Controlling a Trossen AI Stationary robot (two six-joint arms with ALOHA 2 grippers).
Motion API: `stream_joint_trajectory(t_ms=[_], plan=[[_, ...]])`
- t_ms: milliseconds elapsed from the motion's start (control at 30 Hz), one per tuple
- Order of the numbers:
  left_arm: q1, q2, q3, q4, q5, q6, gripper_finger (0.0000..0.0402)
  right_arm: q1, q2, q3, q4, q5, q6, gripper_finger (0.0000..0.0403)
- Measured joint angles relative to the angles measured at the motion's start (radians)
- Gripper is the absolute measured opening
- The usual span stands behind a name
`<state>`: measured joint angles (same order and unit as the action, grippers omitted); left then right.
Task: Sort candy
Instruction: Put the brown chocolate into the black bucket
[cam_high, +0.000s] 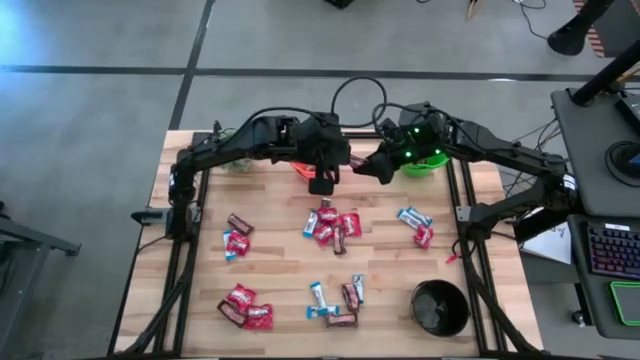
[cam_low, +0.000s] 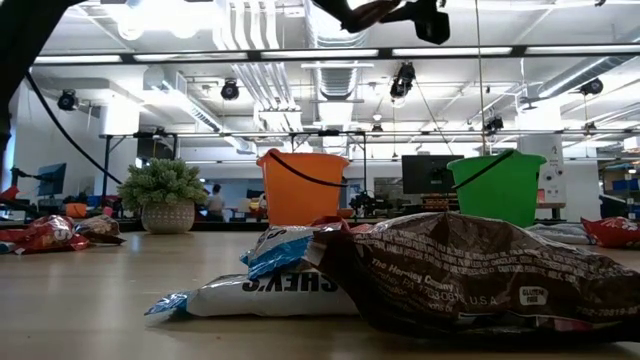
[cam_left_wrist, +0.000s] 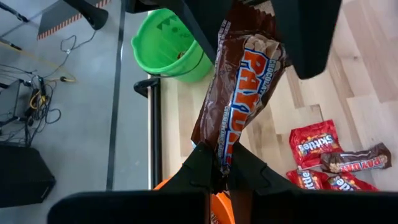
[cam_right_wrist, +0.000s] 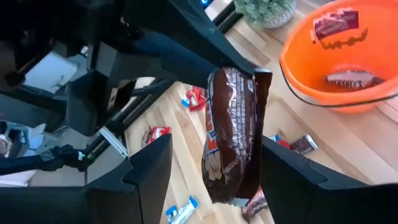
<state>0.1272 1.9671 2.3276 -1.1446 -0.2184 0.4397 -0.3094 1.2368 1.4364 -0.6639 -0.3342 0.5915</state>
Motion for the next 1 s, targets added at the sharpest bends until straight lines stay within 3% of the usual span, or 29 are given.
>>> stream_joint_trajectory(t_ms=[333,767,1000], plan=[[0.0,0.001,0.0,-0.003,0.027,-0.001,0.0,0.0,0.002,0.0,-0.002,0.054,-0.012,0.0159],[0.001,0.001,0.0,-0.003,0.027,-0.001,0.0,-0.001,0.002,0.0,-0.003,0.058,-0.028,0.0023],[0.001,0.001,0.0,-0.003,0.027,-0.001,0.0,-0.001,0.002,0.0,-0.004,0.046,-0.029,0.0019]])
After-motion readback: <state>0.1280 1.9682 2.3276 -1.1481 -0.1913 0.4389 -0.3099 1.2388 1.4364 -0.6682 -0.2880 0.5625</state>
